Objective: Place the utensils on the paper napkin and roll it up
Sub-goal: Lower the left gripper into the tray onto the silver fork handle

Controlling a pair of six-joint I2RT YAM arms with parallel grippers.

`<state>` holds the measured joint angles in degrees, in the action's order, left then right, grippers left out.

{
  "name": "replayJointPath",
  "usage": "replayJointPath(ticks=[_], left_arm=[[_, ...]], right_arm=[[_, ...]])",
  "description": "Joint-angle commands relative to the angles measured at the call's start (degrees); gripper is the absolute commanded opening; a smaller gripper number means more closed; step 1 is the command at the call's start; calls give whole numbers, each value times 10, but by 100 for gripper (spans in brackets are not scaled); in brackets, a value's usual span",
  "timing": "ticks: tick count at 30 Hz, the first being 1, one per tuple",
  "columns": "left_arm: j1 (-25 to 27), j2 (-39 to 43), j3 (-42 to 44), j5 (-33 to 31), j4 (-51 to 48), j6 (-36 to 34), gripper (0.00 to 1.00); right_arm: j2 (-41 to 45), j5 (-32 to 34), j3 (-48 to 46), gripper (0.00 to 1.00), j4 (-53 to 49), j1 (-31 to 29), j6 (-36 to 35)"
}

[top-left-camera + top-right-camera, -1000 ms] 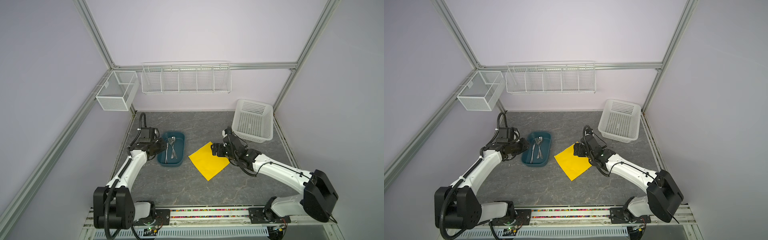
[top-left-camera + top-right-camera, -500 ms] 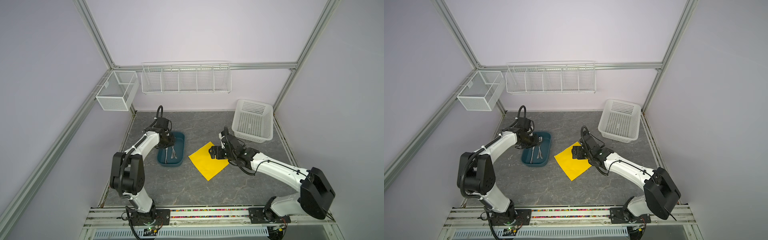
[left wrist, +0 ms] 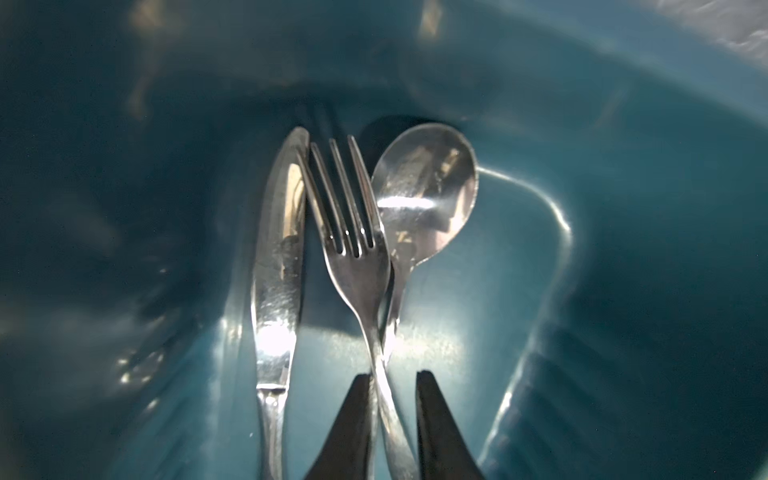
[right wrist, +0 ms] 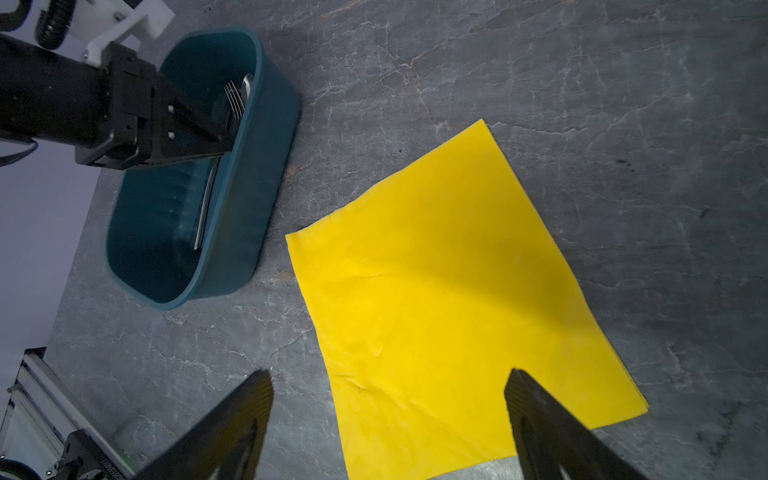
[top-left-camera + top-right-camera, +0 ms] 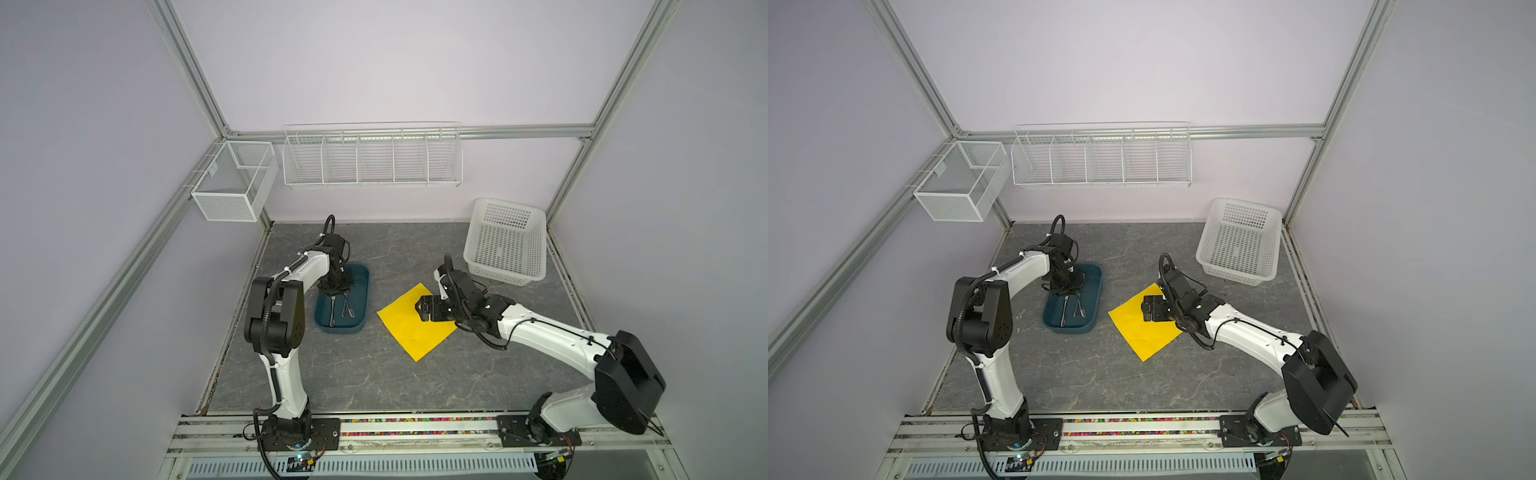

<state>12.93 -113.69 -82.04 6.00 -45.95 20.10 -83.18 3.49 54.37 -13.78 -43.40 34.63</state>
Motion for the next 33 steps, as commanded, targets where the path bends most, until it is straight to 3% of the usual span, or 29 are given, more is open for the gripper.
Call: replayJointPath(ticks=[1,9,12,26,33], left_arm=[[1,-24,-24,-8,-29,6,21],[2,-36,-30,-15,-32,5,18],[1,-41,-33,1,-36,-5,8],[2,-61,-37,-7,-51,-14,10],[2,-48,-32,-6,-47,-10,5]], right_arm=[[-6,-11,14,91,-12,-1,-16],[-13,-22,14,91,-19,-2,-17],[-15,-33,14,91,-17,-1,-21],[-12,-44,10,92,-22,-2,-21],[-4,-32,8,92,-33,-2,-17]])
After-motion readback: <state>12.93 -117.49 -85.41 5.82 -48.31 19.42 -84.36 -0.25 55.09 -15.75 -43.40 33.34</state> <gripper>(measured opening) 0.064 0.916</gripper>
